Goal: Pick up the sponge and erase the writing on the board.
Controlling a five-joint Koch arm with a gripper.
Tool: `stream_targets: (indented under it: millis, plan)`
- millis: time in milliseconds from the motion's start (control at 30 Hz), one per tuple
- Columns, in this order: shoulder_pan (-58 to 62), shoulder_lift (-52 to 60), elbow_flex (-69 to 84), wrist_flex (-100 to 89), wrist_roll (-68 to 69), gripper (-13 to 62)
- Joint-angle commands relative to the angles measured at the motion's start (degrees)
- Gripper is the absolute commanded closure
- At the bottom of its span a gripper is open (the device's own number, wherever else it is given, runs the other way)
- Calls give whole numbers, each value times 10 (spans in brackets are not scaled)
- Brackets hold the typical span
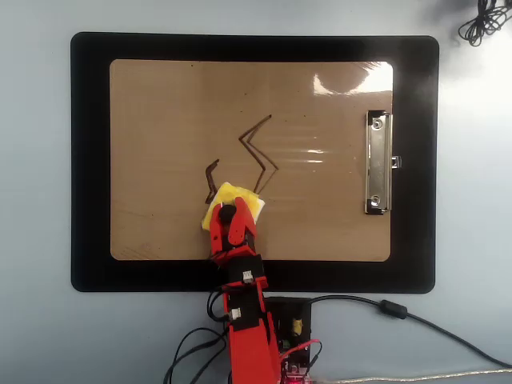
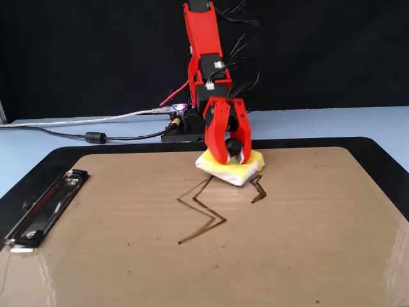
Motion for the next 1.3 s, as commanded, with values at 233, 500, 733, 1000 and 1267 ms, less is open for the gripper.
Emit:
stream_targets:
  millis: [233, 500, 733, 1000, 1267]
  plan:
    - [-13, -2, -87, 110, 3, 574]
    - [-31, -265, -265, 32, 26, 574]
    - [-108, 3, -40, 61, 19, 574]
    - [-52, -294, -266, -11, 31, 574]
    - [-25, -67, -69, -31, 39, 574]
